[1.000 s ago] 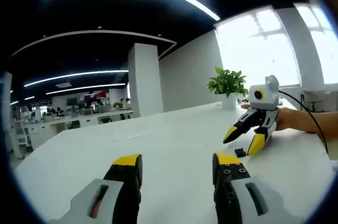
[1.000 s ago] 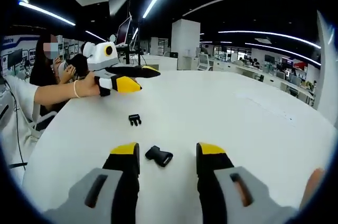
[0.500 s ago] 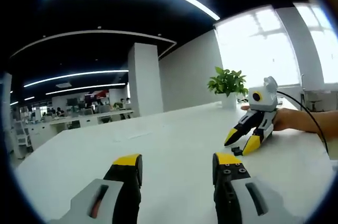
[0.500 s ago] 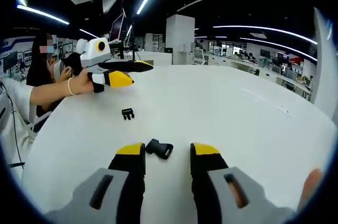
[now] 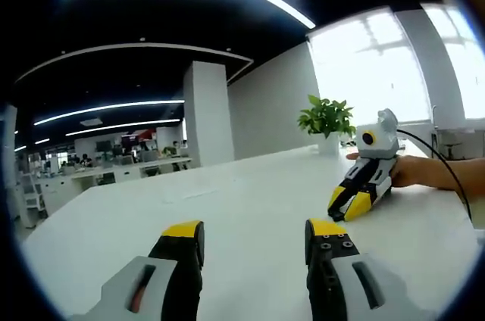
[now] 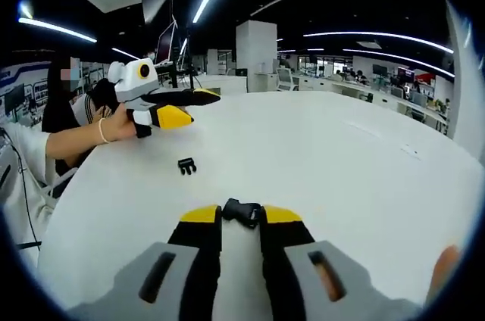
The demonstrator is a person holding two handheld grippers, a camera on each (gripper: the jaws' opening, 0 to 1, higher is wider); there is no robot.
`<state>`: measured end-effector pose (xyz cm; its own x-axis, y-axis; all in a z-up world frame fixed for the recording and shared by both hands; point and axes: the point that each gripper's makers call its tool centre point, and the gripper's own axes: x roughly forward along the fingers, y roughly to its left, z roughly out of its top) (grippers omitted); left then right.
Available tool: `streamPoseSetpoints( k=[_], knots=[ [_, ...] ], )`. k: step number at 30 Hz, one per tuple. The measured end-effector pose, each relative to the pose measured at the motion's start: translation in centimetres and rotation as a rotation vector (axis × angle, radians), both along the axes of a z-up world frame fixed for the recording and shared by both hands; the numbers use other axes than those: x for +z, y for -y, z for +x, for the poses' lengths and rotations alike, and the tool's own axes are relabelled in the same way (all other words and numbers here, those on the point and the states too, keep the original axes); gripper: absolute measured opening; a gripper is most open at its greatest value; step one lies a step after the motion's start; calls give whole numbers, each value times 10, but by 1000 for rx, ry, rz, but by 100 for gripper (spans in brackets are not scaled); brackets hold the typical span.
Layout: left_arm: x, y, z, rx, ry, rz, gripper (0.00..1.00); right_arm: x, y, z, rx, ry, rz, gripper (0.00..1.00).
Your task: Snap the two parts of the plastic buckle together until the buckle closes and remains connected.
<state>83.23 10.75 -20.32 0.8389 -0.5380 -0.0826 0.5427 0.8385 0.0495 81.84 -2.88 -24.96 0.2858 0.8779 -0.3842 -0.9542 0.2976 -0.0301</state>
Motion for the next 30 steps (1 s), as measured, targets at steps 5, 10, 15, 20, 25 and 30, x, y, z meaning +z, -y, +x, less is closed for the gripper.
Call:
streamPoseSetpoints(
  k=[5,10,15,20,25,30],
  knots=[
    [0,0,0,1,-1,0,54,0,-3,-6,6,-14,7,19],
    [0,0,0,1,0,2,54,-2,0,-3,-56,-38,-22,19],
    [-1,0,0,0,-3,5,54,-4,6,1,-93,37,-109,19],
    [-2,1,-1,-1,-3,16,54,-6,-5,-19,9,49,-112,22],
    [-2,1,-1,-1,-4,15,54,0,-4,-9,-20,37,-65,51],
    [-2,2,-1,-3,-3,17,54,7,-13,-14,37,34,-4,52]
  ],
)
